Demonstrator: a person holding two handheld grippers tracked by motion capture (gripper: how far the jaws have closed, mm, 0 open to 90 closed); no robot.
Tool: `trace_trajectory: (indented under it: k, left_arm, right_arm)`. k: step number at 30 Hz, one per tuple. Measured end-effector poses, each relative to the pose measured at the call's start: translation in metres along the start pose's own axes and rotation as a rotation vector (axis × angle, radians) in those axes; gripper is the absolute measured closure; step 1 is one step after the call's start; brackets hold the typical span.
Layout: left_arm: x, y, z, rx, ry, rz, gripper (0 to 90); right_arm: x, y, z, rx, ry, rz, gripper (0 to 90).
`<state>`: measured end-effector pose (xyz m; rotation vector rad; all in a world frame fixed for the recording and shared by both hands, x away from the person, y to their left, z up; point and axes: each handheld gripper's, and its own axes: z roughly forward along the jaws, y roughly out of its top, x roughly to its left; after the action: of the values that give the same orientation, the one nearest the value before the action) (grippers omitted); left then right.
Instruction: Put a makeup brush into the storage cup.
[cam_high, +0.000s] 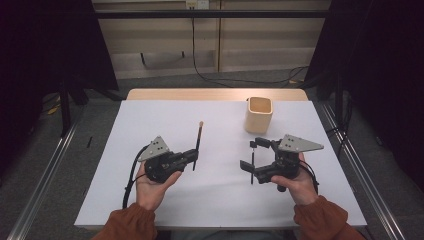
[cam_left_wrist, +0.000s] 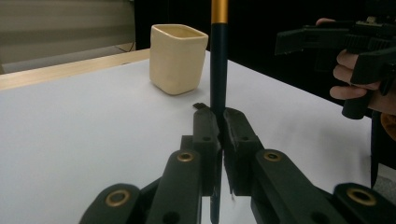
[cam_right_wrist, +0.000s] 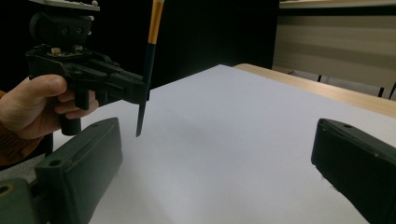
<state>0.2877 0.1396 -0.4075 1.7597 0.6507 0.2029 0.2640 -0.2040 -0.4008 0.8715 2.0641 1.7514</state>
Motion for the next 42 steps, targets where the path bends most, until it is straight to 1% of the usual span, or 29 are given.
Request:
trace_trajectory:
  k: [1, 2, 3, 4, 5, 6, 8, 10, 11, 13, 15, 17, 19, 20, 21, 23, 24, 25, 26, 28, 29, 31, 32, 34, 36, 37, 38, 42]
  left_arm:
    - [-0.001, 0.001, 0.001, 0.0, 0.003, 0.001, 84.4]
    - [-0.002, 0.001, 0.002, -0.003, -0.002, 0.002, 84.4]
    - [-0.003, 0.002, 0.004, 0.002, 0.005, 0.004, 84.4]
    - [-0.004, 0.003, 0.006, -0.005, 0.01, 0.002, 84.4]
    - [-0.005, 0.004, 0.008, -0.006, 0.007, -0.007, 84.4]
    - [-0.006, 0.004, 0.01, -0.009, -0.001, -0.007, 84.4]
    - [-0.008, 0.005, 0.014, -0.001, -0.004, 0.004, 84.4]
    - [-0.01, 0.006, 0.018, -0.005, -0.011, 0.002, 84.4]
    - [-0.011, 0.006, 0.018, -0.005, -0.009, 0.005, 84.4]
    - [-0.012, 0.006, 0.021, 0.0, -0.017, 0.005, 84.4]
    - [-0.012, 0.005, 0.022, 0.001, -0.03, 0.005, 84.4]
    - [-0.014, 0.004, 0.023, 0.001, -0.032, 0.005, 84.4]
    - [-0.016, 0.004, 0.023, 0.007, -0.043, 0.014, 84.4]
    - [-0.017, 0.004, 0.023, 0.008, -0.053, 0.014, 84.4]
    - [-0.018, 0.003, 0.023, 0.006, -0.049, 0.014, 84.4]
    - [-0.02, 0.002, 0.024, 0.006, -0.058, 0.016, 84.4]
    - [-0.021, 0.001, 0.024, 0.008, -0.061, 0.013, 84.4]
    - [-0.021, 0.001, 0.025, 0.013, -0.056, 0.016, 84.4]
    - [-0.021, 0.0, 0.026, 0.01, -0.063, 0.016, 84.4]
    - [-0.023, -0.001, 0.027, 0.008, -0.067, 0.011, 84.4]
    - [-0.024, -0.001, 0.027, 0.011, -0.07, 0.01, 84.4]
    - [-0.025, -0.002, 0.028, 0.012, -0.075, 0.012, 84.4]
    - [-0.026, -0.002, 0.029, 0.016, -0.076, 0.015, 84.4]
    - [-0.027, -0.003, 0.03, 0.014, -0.08, 0.017, 84.4]
    - [-0.028, -0.004, 0.031, 0.023, -0.078, 0.018, 84.4]
    - [-0.028, -0.004, 0.031, 0.026, -0.076, 0.02, 84.4]
    - [-0.028, -0.005, 0.031, 0.026, -0.08, 0.02, 84.4]
    - [-0.027, -0.006, 0.032, 0.031, -0.076, 0.019, 84.4]
  right_arm:
    - [0.001, 0.001, 0.002, -0.01, 0.002, -0.006, 1.1]
    - [0.002, 0.003, 0.004, -0.013, 0.004, -0.013, 1.1]
    - [0.004, 0.004, 0.006, -0.018, 0.009, -0.02, 1.2]
    - [0.005, 0.006, 0.008, -0.02, 0.013, -0.026, 1.3]
    - [0.006, 0.007, 0.01, -0.021, 0.016, -0.028, 1.7]
    - [0.006, 0.009, 0.012, -0.027, 0.024, -0.031, 2.5]
    - [0.007, 0.012, 0.016, -0.032, 0.032, -0.034, 3.9]
    - [0.006, 0.016, 0.019, -0.037, 0.044, -0.037, 5.5]
    - [0.006, 0.017, 0.021, -0.038, 0.044, -0.038, 5.1]
    - [0.006, 0.02, 0.025, -0.042, 0.049, -0.044, 5.8]
    - [0.007, 0.022, 0.029, -0.037, 0.065, -0.039, 7.2]
    - [0.008, 0.023, 0.032, -0.026, 0.088, -0.035, 11.3]
    - [0.009, 0.023, 0.037, -0.03, 0.091, -0.032, 13.0]
    - [0.009, 0.024, 0.039, -0.03, 0.1, -0.026, 14.2]
    - [0.009, 0.024, 0.041, -0.033, 0.102, -0.023, 13.5]
    - [0.01, 0.024, 0.045, -0.027, 0.137, -0.02, 9.4]
    - [0.012, 0.024, 0.047, -0.016, 0.156, -0.01, 8.1]
    - [0.014, 0.025, 0.049, -0.004, 0.163, -0.004, 8.0]
    - [0.015, 0.025, 0.05, -0.001, 0.165, -0.005, 8.5]
    - [0.017, 0.025, 0.052, 0.007, 0.164, -0.02, 11.1]
    - [0.017, 0.025, 0.053, 0.01, 0.168, -0.018, 13.3]
    - [0.016, 0.024, 0.055, 0.01, 0.167, -0.022, 20.8]
    - [0.015, 0.024, 0.055, 0.007, 0.163, -0.024, 22.0]
    - [0.014, 0.023, 0.057, 0.007, 0.178, -0.016, 29.5]
    - [0.013, 0.023, 0.057, 0.009, 0.188, -0.016, 34.2]
    - [0.013, 0.022, 0.057, 0.012, 0.198, -0.015, 38.3]
    - [0.013, 0.022, 0.058, 0.013, 0.2, -0.015, 40.7]
    - [0.011, 0.021, 0.059, 0.019, 0.211, -0.001, 50.4]
